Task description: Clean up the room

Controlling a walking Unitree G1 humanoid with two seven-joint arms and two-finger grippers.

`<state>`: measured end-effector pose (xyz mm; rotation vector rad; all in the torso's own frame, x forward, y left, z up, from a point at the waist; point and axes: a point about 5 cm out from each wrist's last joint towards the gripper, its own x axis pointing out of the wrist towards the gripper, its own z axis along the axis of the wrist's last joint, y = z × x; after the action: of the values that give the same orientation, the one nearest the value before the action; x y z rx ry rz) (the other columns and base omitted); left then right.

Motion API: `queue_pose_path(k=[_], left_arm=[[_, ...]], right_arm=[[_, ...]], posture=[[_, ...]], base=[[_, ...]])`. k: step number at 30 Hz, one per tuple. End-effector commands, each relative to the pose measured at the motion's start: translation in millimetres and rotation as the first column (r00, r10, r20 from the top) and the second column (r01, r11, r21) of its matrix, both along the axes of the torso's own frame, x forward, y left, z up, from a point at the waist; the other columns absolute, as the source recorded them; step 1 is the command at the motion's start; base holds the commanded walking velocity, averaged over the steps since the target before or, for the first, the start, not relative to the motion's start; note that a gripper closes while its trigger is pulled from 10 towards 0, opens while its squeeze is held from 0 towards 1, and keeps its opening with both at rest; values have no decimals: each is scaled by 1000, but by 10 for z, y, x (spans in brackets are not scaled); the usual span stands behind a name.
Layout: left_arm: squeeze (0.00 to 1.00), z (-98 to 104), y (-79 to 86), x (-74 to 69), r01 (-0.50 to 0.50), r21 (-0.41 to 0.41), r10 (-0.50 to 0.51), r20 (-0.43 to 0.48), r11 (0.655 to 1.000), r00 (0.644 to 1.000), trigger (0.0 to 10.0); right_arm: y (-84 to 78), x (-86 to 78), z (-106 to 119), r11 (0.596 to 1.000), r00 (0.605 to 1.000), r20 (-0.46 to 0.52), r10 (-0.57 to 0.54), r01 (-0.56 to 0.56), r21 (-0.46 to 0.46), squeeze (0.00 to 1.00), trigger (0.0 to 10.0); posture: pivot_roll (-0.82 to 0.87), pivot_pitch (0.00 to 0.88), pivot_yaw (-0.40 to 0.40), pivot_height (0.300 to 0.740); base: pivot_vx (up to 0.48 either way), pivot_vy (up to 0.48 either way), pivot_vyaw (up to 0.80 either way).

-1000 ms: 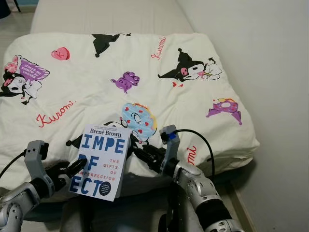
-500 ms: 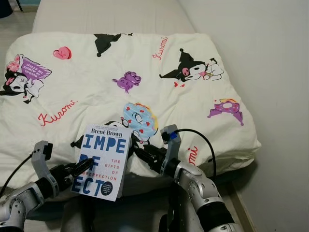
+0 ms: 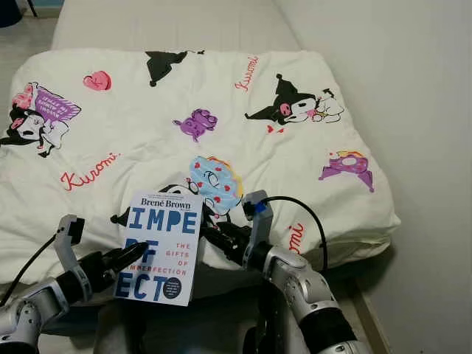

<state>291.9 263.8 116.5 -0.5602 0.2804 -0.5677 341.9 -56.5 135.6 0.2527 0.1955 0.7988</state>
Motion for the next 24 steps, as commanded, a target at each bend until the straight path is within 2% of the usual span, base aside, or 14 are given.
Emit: queue_pose_path(k=[1, 10, 18, 20, 21, 24], left_arm=[[0, -171, -100, -56, 40, -20, -42, -65, 999, 997, 0], [0, -134, -97, -35, 47, -37, -49, -36, 998, 998, 0], [0, -59, -57, -80, 65, -52, -66, -7, 997, 998, 0], [0, 63, -30, -110, 71, -92, -68, 36, 993, 997, 0], [0, 63, -30, -110, 71, -92, -68, 36, 993, 997, 0], [0, 331, -28, -173, 121, -205, -95, 130, 971, 987, 0]], right_arm=[[-35, -43, -90, 1000, 999, -33, -11, 11, -7, 0, 10000], [-50, -33, -87, 1000, 999, -30, -23, 22, -18, 0, 10000], [-56, -17, -75, 999, 999, -27, -28, 28, -24, 0, 10000], [-61, -11, -68, 999, 999, -22, -31, 31, -30, 0, 10000], [-61, -11, -68, 999, 999, -22, -31, 31, -30, 0, 10000], [-69, -7, -60, 999, 999, -14, -34, 33, -37, 0, 10000]], posture=[[-22, 435, -93, 548], [-20, 431, -90, 548], [-18, 426, -88, 548], [-16, 422, -86, 548], [-16, 422, -86, 548], [-16, 420, -85, 548]], base=[[0, 0, 0], [0, 0, 0], [0, 0, 0], [0, 0, 0], [0, 0, 0], [0, 0, 0]])
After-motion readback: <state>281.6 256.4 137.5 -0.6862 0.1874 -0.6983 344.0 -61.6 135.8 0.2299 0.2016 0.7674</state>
